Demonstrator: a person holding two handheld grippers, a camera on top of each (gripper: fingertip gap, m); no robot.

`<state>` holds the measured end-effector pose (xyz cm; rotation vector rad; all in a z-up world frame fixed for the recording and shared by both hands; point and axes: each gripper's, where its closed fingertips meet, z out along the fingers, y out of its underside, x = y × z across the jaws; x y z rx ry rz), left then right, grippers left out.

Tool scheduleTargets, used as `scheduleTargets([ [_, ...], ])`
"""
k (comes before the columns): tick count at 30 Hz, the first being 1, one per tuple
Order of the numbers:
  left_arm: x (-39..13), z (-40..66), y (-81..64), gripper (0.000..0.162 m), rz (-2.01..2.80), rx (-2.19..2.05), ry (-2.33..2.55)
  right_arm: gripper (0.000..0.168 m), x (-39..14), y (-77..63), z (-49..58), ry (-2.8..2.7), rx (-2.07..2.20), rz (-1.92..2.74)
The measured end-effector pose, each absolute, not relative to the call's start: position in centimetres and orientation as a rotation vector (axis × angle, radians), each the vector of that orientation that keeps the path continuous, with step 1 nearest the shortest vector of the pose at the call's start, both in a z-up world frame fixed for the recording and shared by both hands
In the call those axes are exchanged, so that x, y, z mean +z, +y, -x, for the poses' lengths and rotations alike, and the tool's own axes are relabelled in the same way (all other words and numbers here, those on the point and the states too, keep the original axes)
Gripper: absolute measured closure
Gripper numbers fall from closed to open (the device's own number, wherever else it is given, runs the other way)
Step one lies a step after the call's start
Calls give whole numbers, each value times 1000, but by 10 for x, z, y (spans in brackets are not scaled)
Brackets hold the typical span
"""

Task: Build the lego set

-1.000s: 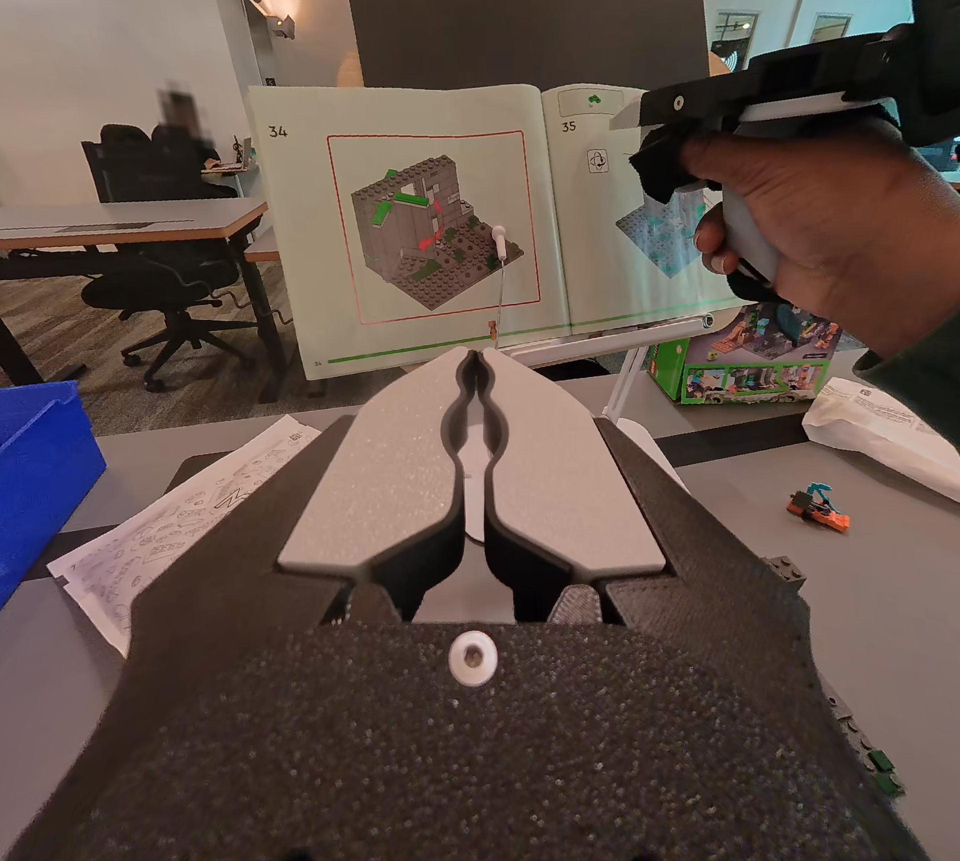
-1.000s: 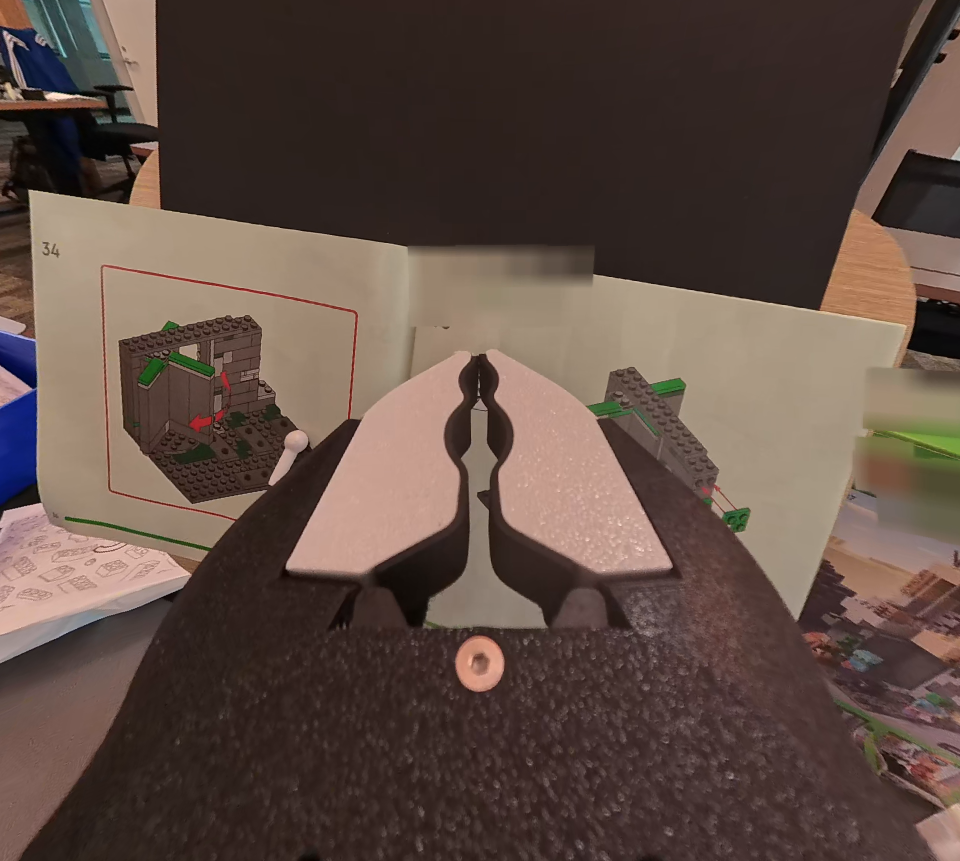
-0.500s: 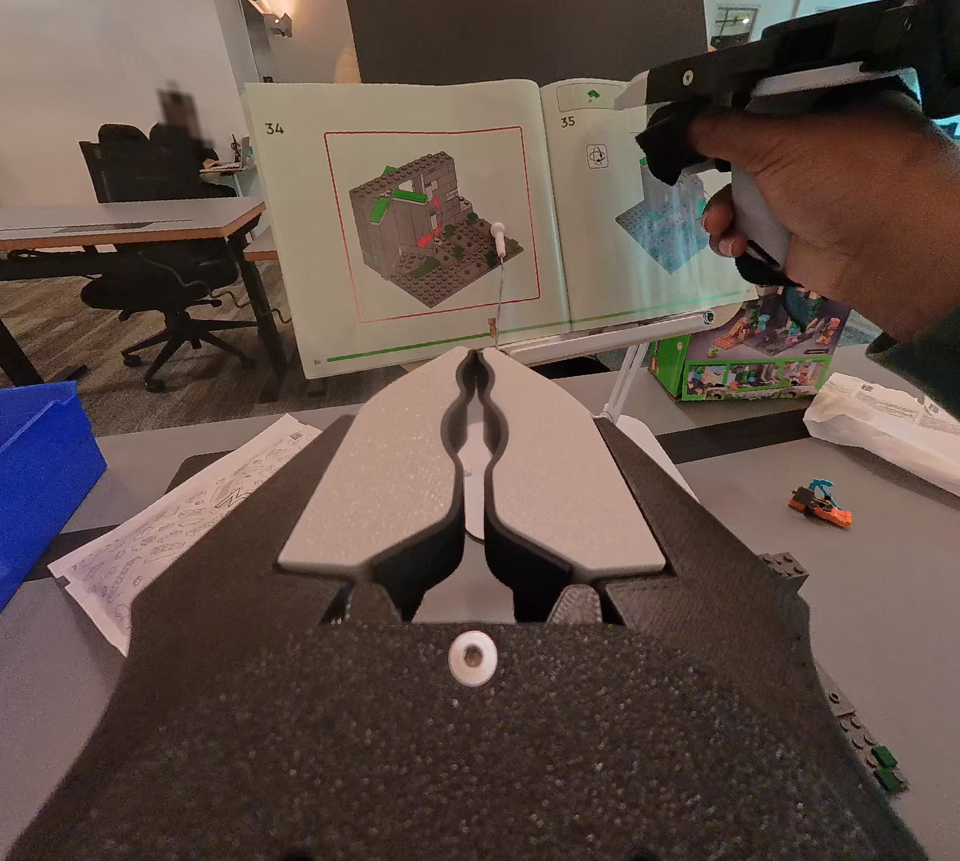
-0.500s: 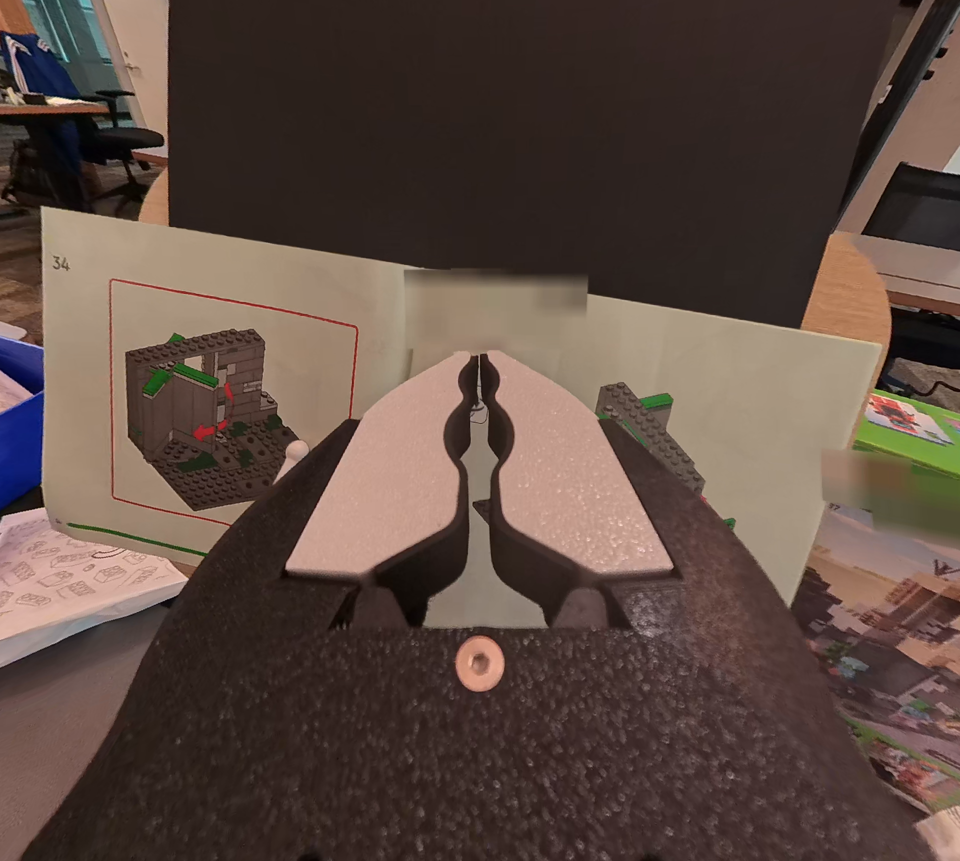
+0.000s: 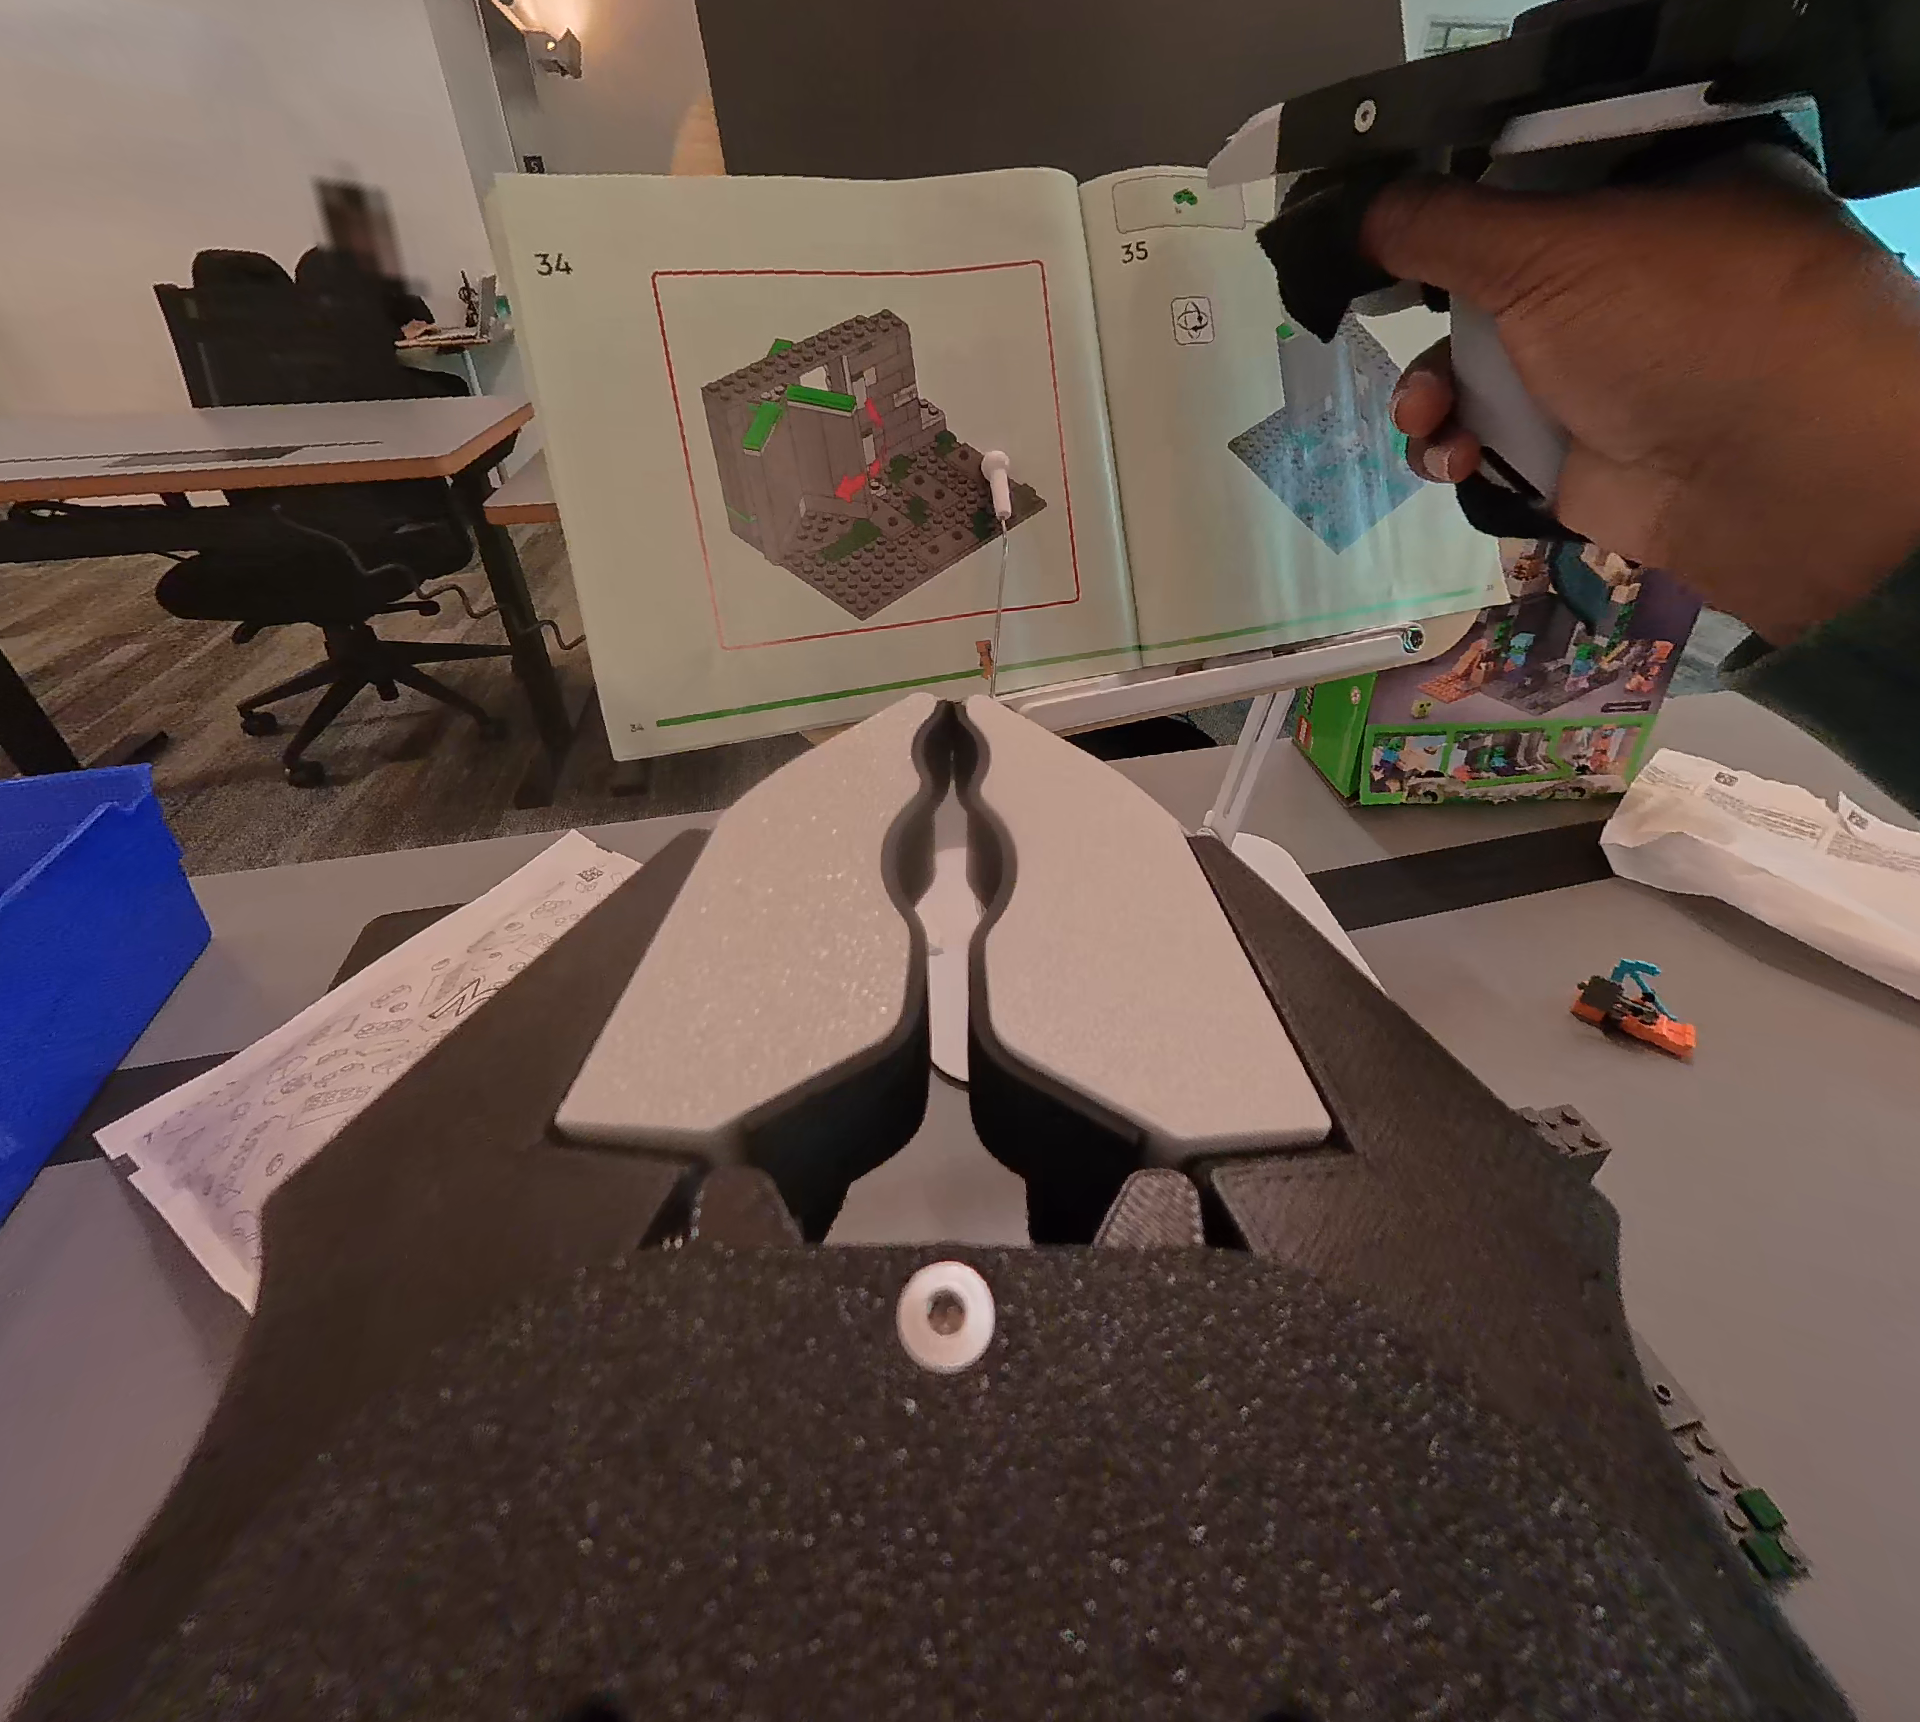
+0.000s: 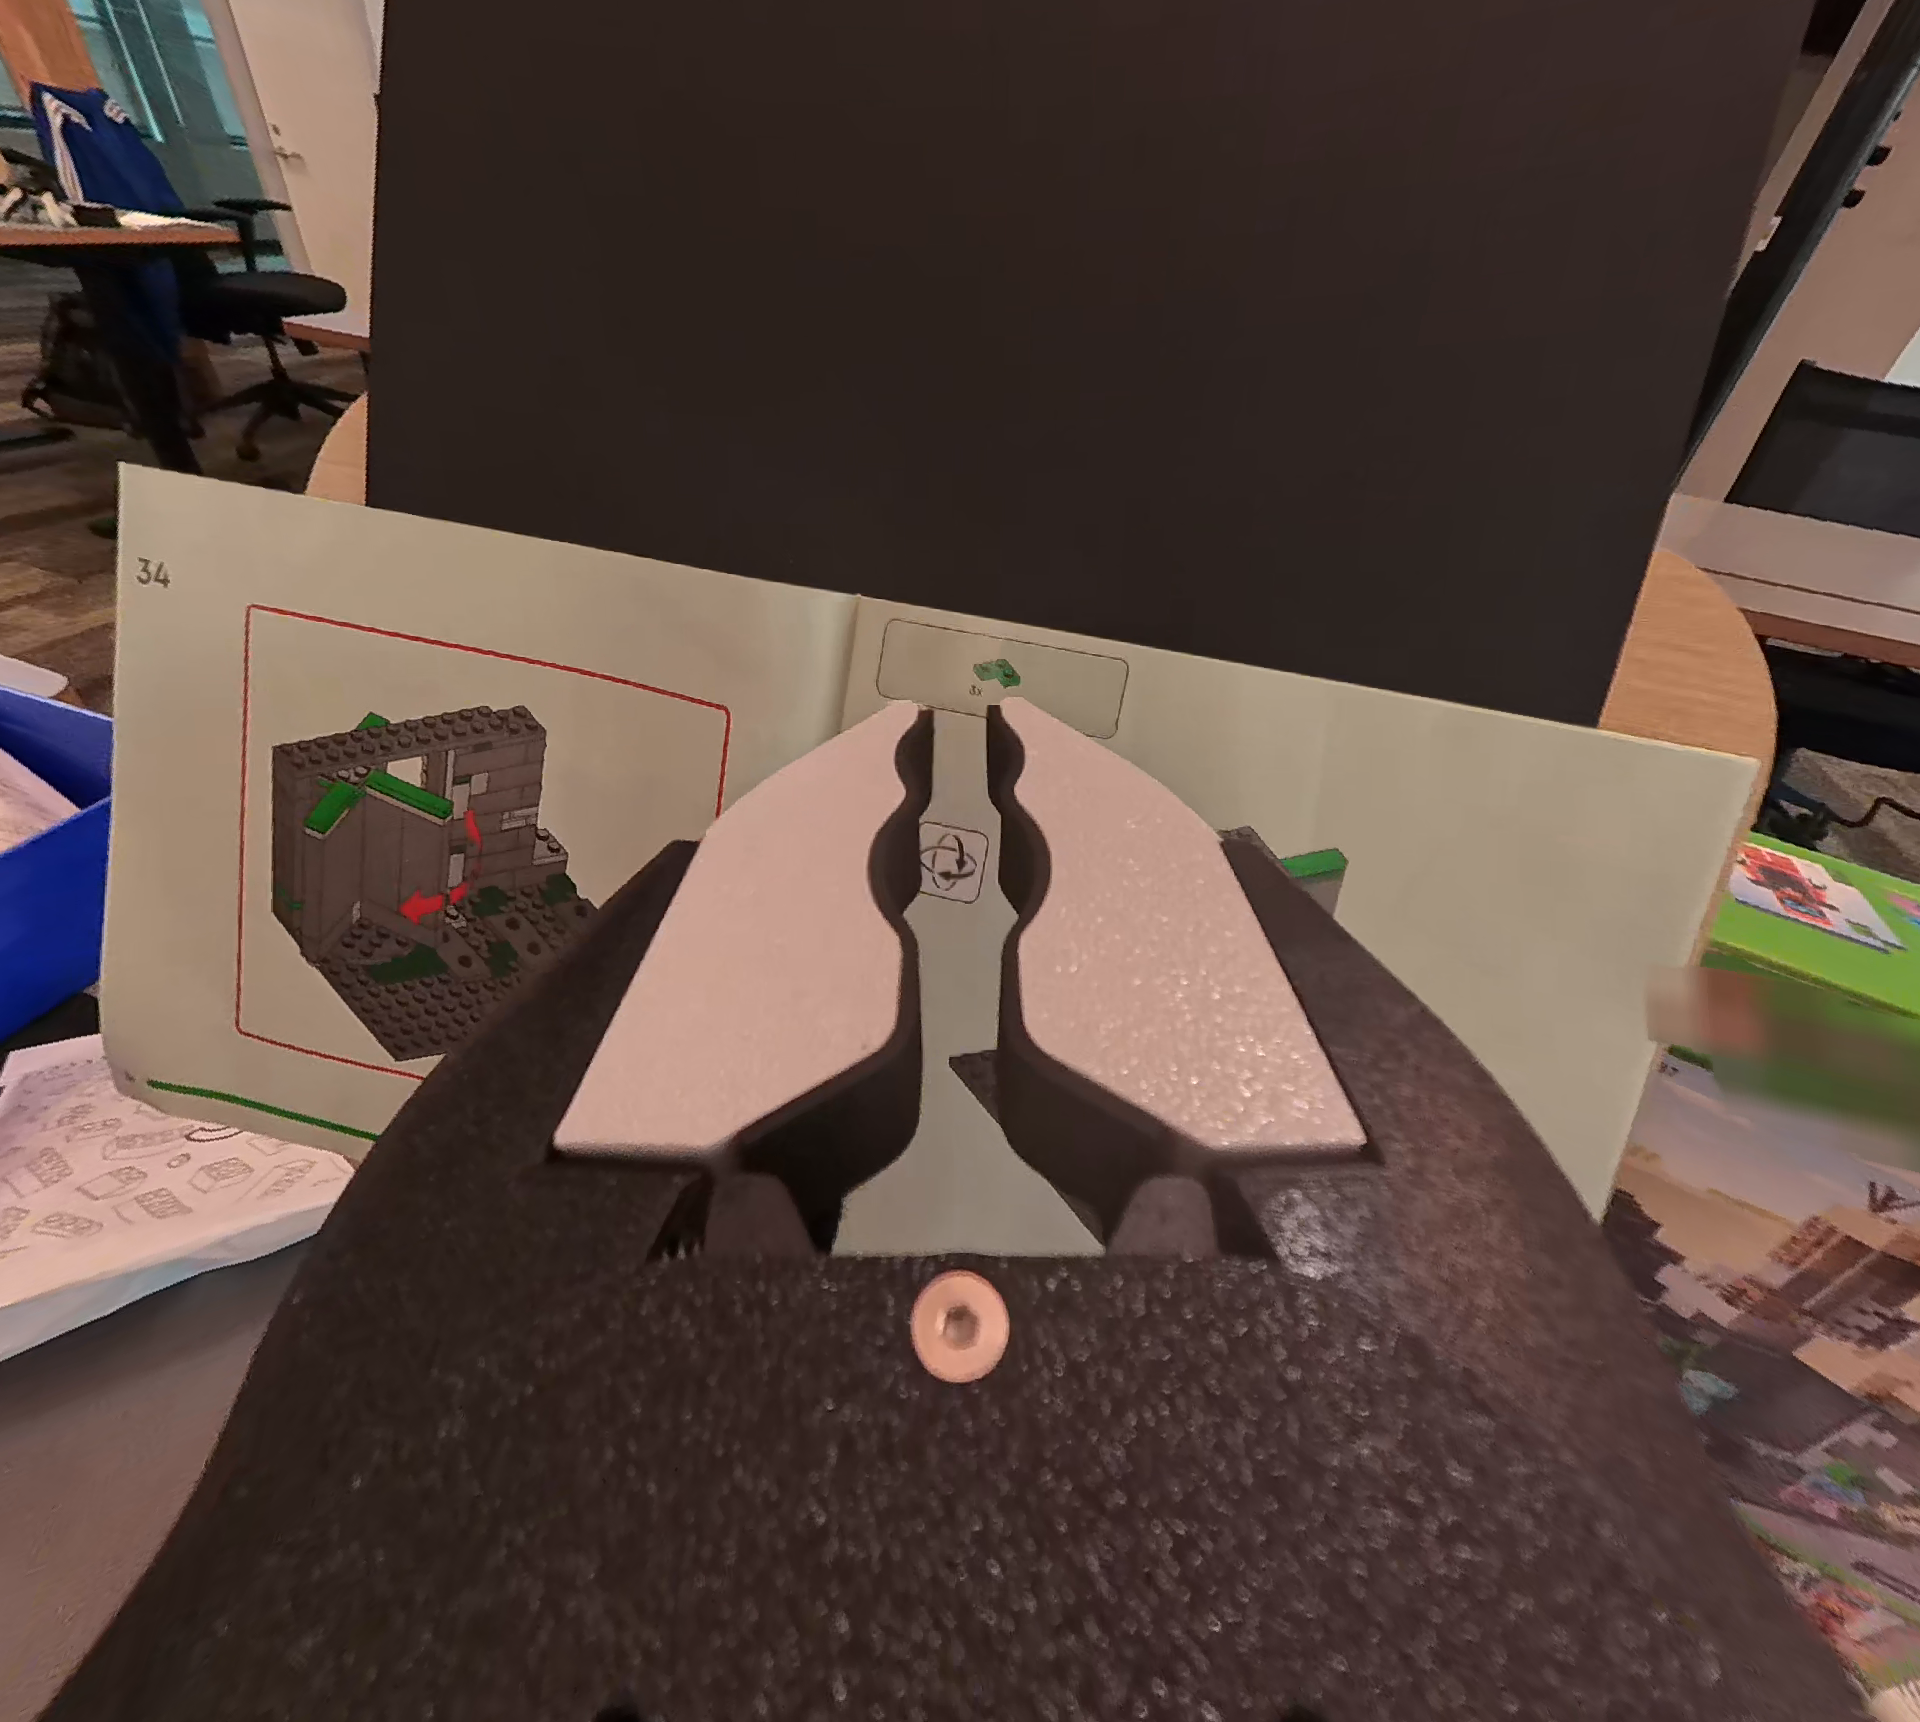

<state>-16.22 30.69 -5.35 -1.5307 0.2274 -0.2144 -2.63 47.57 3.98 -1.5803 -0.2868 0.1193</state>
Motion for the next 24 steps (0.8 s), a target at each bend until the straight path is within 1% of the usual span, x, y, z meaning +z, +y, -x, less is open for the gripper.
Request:
scheduleTargets([
  [2, -54, 162, 307, 162, 1532, -216, 227, 155, 41, 476, 28, -294, 129, 1574],
  [5, -54, 162, 307, 162, 1532, -216, 228, 154, 42, 477, 28, -295, 126, 1571],
  [8, -55, 161, 307, 162, 1534, -217, 230, 159, 42, 478, 27, -291, 122, 1572],
  [11, -55, 160, 307, 162, 1533, -216, 233, 168, 41, 478, 24, -282, 110, 1575],
  [24, -56, 159, 307, 162, 1535, -217, 237, 168, 45, 468, 22, -280, 121, 1558],
])
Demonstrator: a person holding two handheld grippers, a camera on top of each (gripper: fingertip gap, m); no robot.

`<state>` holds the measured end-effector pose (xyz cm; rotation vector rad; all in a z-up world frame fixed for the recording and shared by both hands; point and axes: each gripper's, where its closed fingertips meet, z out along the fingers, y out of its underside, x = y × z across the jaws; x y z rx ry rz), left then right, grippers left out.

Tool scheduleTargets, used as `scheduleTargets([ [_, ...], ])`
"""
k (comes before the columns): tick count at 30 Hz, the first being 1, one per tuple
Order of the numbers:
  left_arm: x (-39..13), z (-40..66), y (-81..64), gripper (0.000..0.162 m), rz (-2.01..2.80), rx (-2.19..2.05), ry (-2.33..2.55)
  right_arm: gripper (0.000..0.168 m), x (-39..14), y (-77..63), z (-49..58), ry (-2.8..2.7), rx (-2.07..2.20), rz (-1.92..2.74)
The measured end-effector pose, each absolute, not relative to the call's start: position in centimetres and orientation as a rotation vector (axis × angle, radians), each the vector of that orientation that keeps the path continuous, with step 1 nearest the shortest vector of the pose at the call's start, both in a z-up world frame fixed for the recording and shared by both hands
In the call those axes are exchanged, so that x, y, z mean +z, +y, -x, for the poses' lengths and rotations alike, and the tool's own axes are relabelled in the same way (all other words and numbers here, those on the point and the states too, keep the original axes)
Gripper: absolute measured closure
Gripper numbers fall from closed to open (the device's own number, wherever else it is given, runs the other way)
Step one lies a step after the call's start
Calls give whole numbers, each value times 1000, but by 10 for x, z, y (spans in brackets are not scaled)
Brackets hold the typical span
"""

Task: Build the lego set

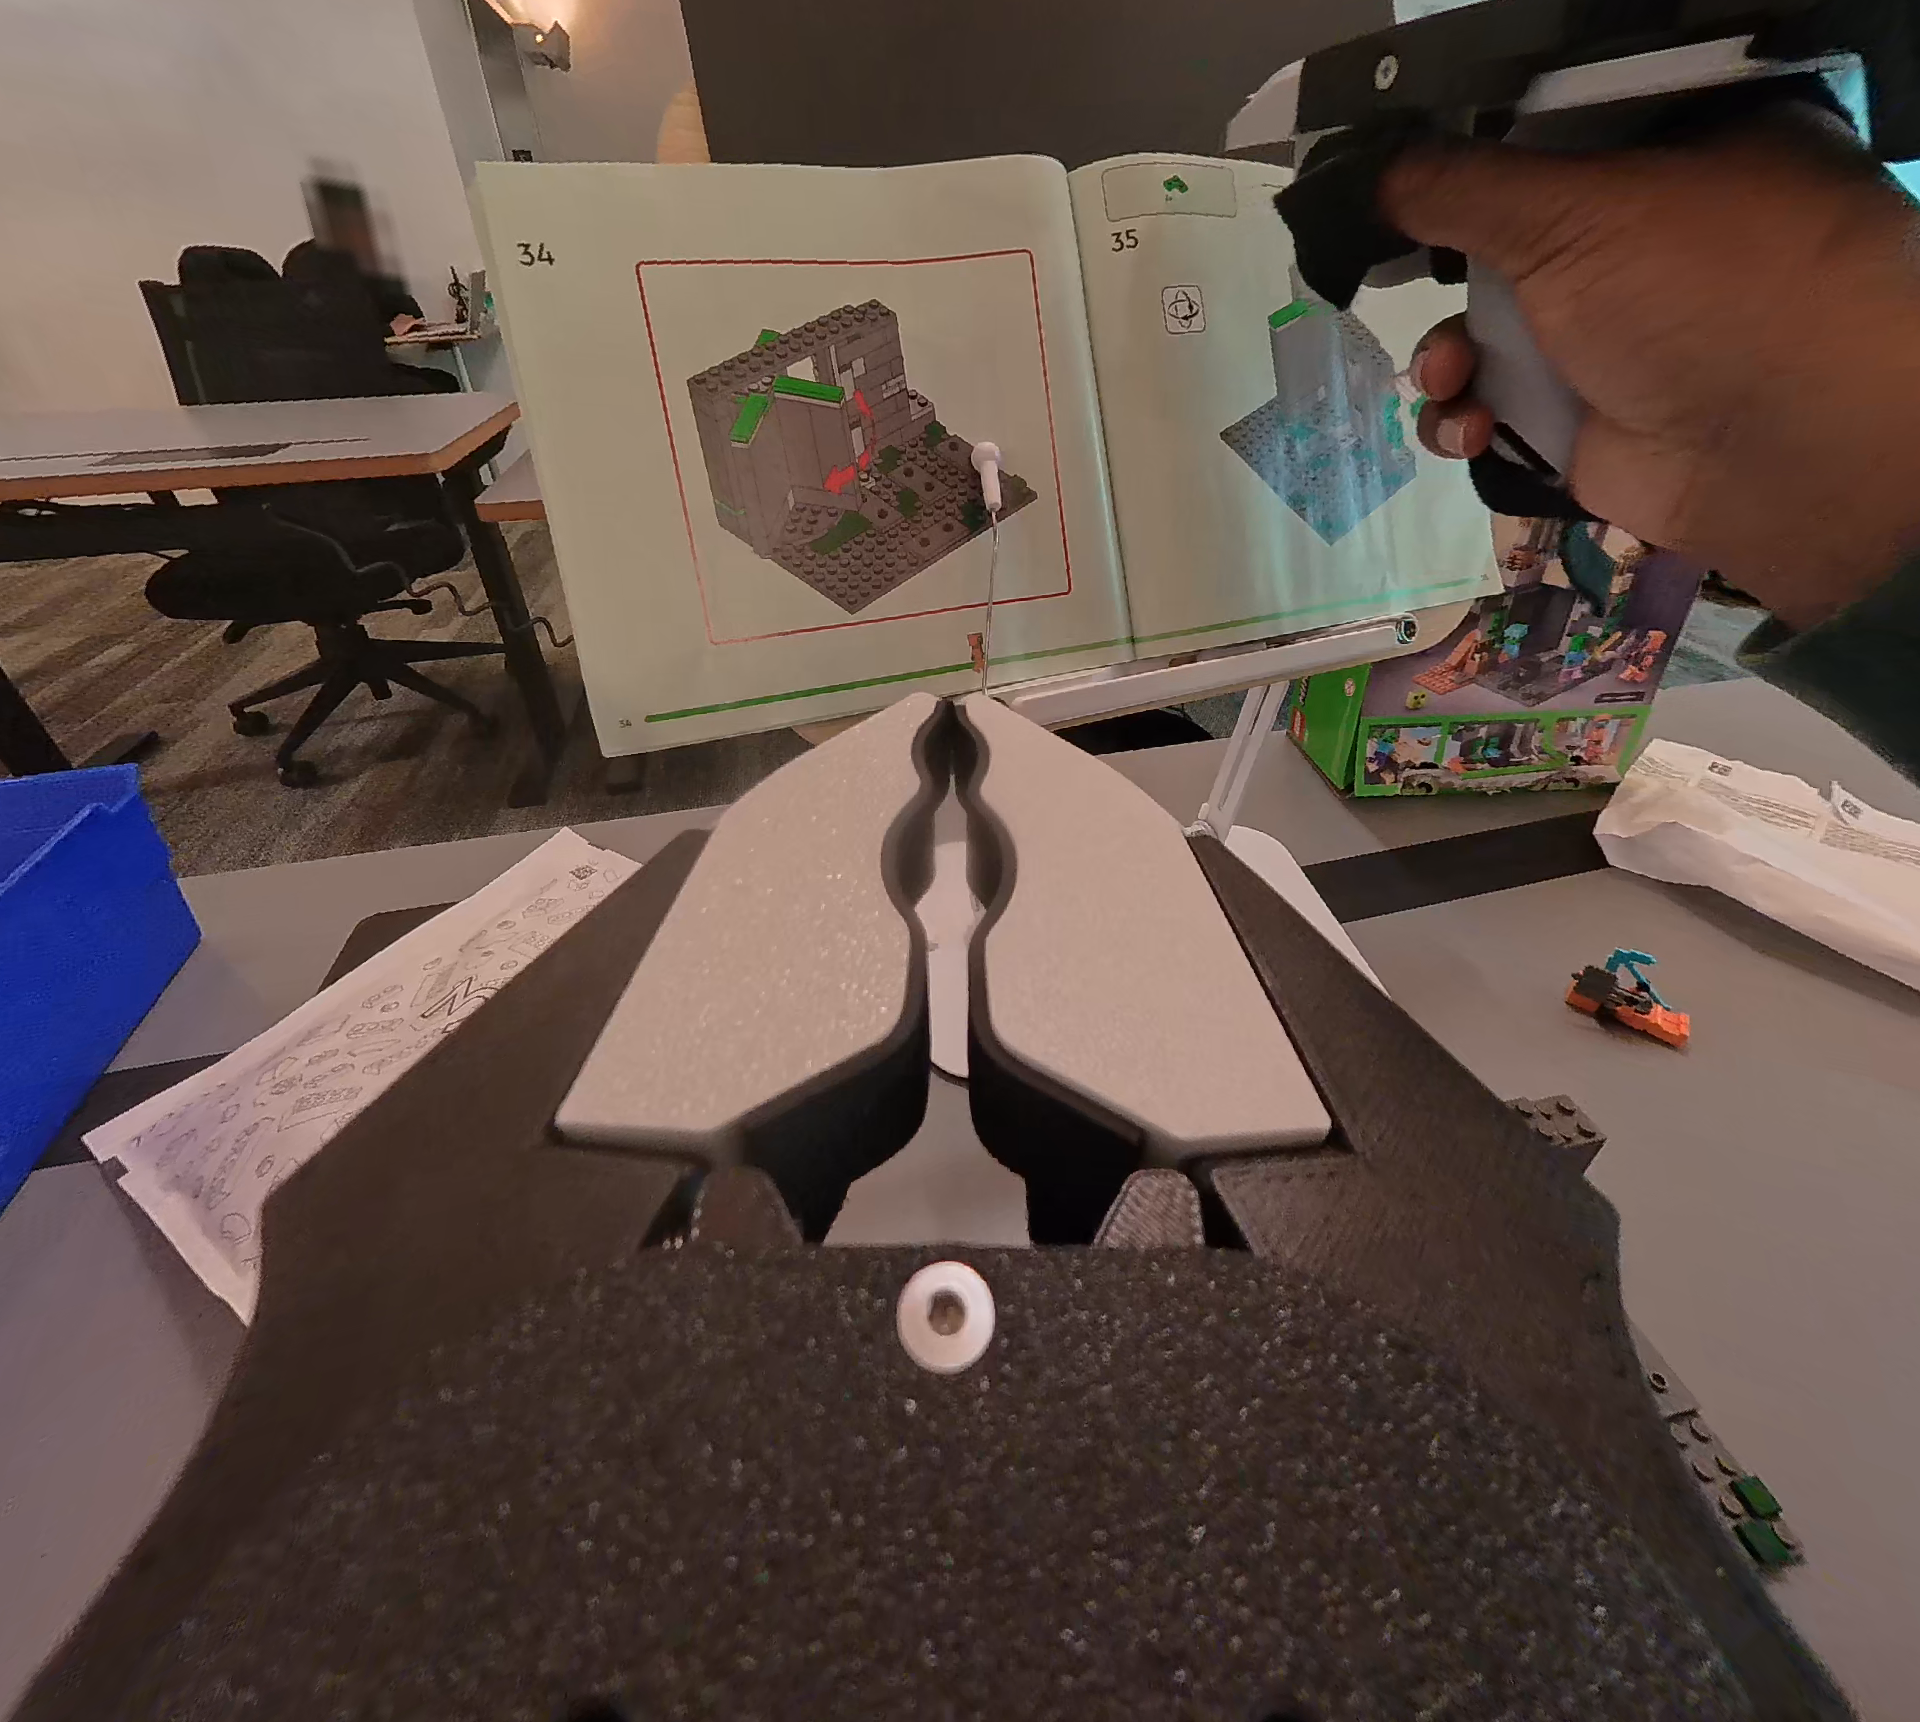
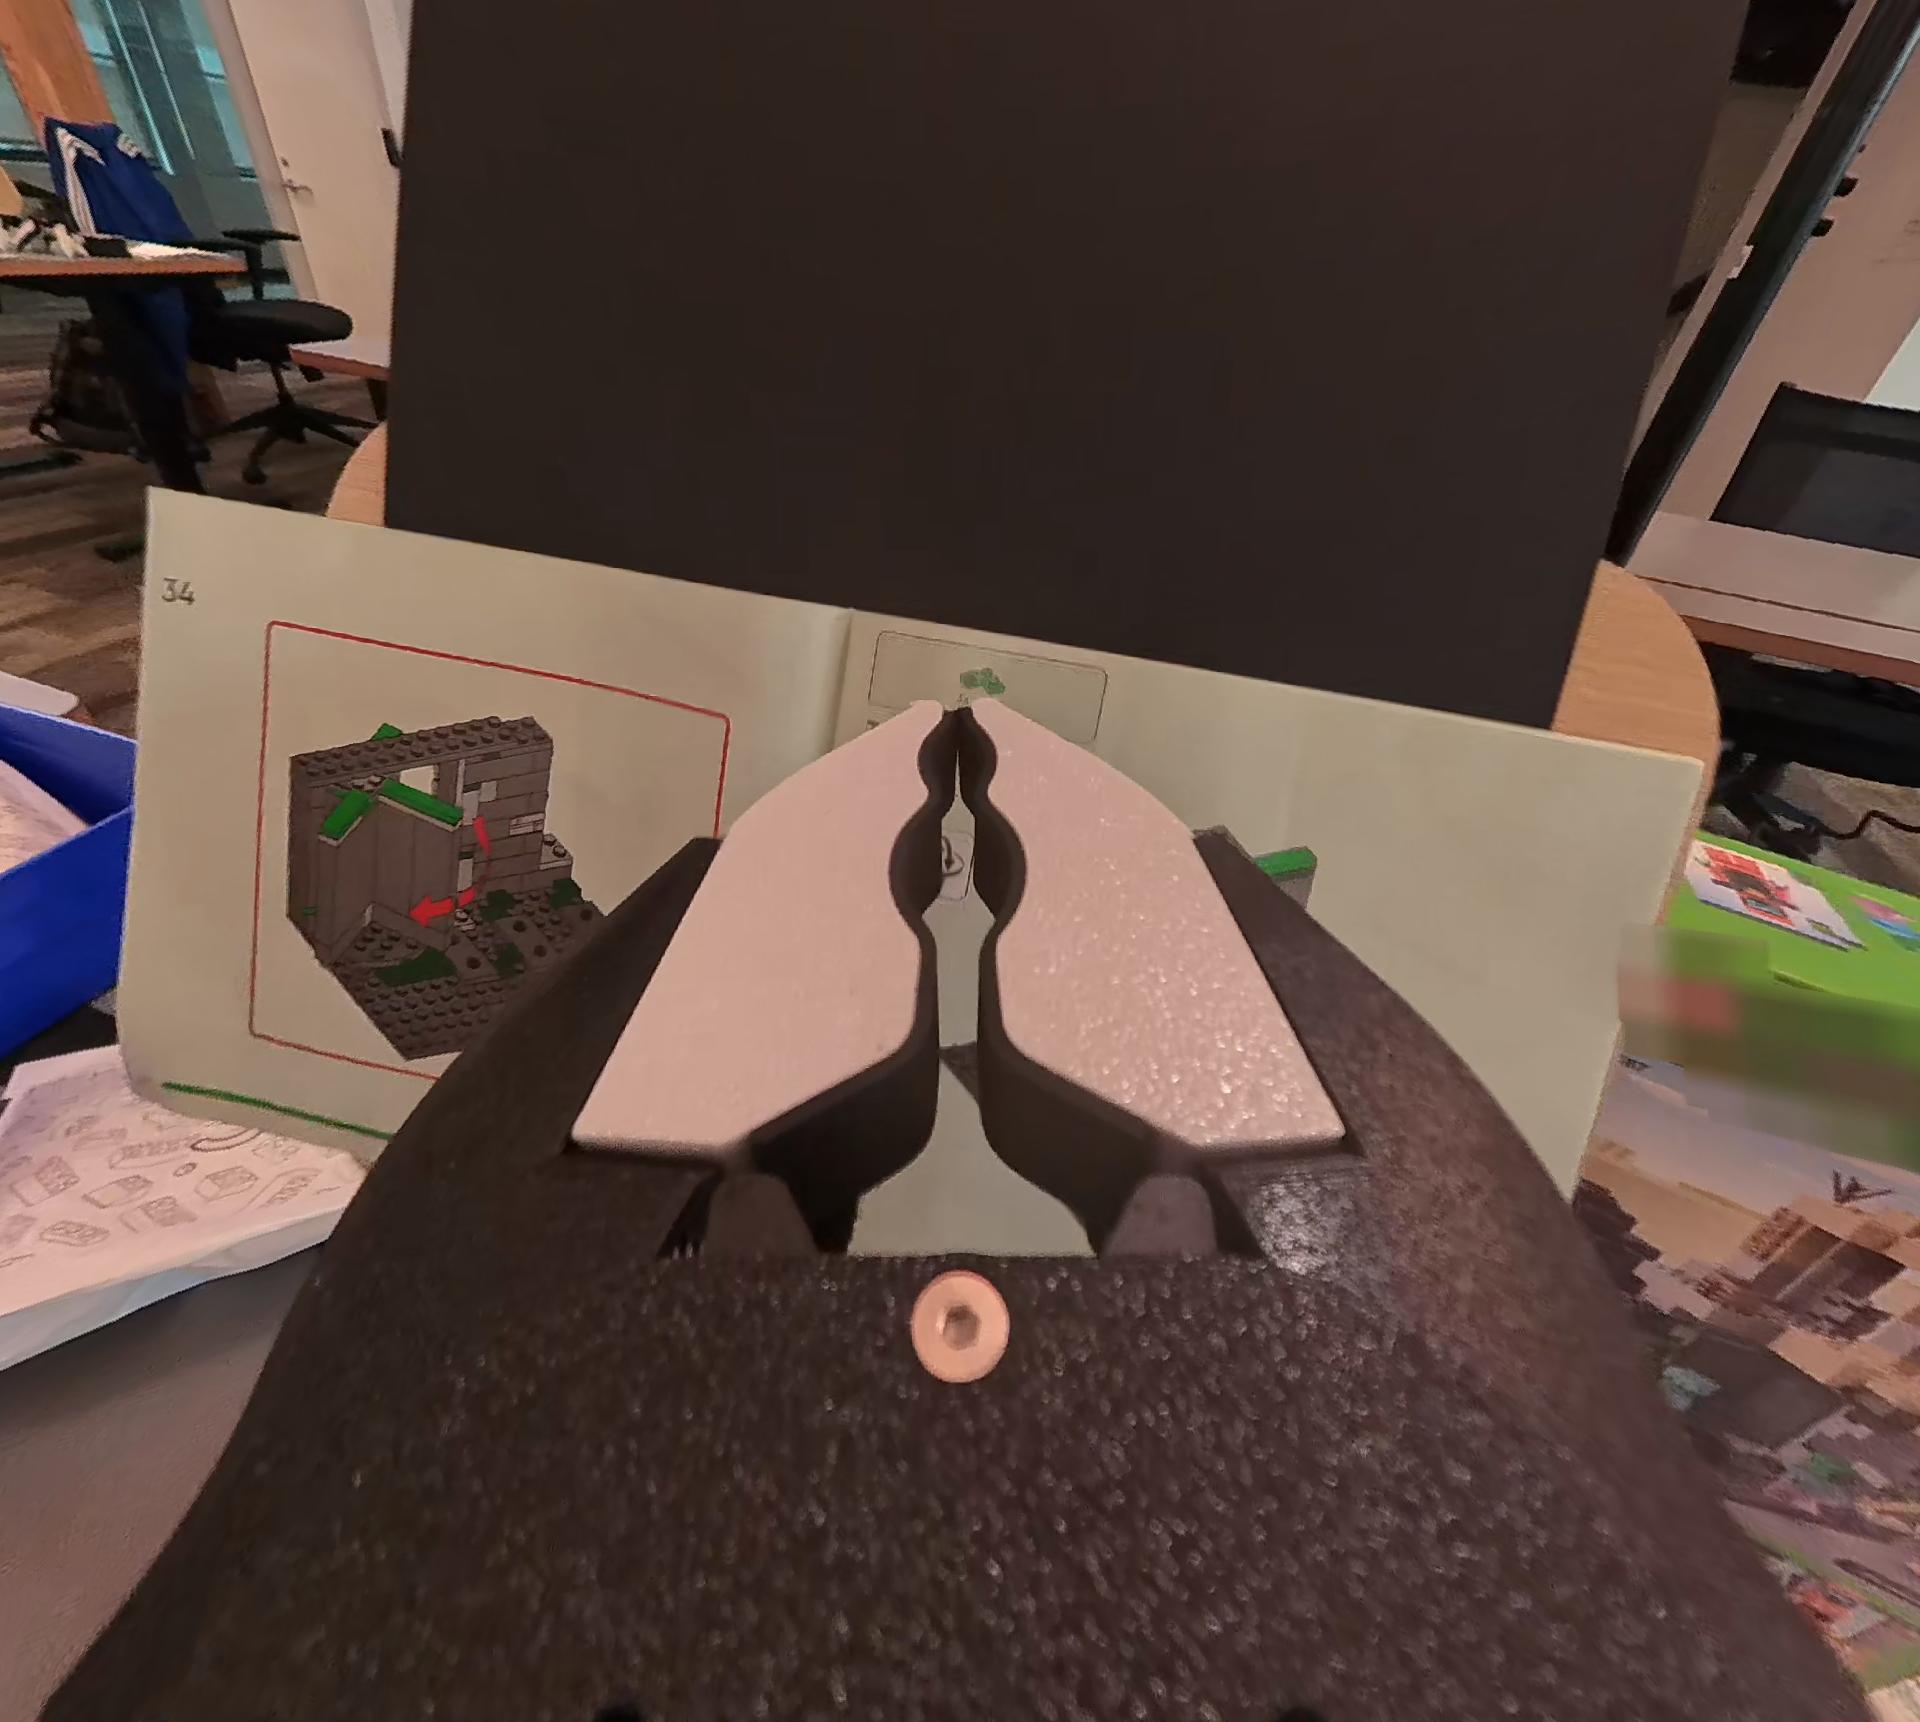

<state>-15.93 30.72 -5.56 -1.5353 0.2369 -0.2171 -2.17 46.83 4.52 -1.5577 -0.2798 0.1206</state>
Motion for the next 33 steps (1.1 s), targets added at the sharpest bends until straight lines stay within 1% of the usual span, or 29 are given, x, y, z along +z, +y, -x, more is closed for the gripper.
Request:
scheduleTargets([
  [5, -56, 157, 307, 162, 1537, -218, 242, 168, 36, 434, 15, -282, 168, 1535],
  [9, -59, 154, 306, 162, 1543, -212, 251, 168, 17, 387, 1, -285, 190, 1515],
  [15, -66, 150, 307, 162, 1559, -214, 260, 168, -29, 317, -33, -218, 261, 1567],
  [20, -68, 142, 304, 162, 1560, -217, 280, 168, -77, 266, -43, -253, 240, 1635],
  [23, -71, 139, 303, 162, 1562, -213, 284, 168, -104, 253, -45, -262, 221, 1664],
  [26, -75, 139, 300, 162, 1570, -201, 292, 168, -115, 254, -47, -288, 192, 1662],
  [29, -61, 152, 290, 162, 1557, -194, 293, 168, -117, 256, -50, -310, 194, 1659],
  [33, -34, 211, 269, 162, 1554, -117, 272, 168, -123, 255, -50, -311, 241, 1670],
])
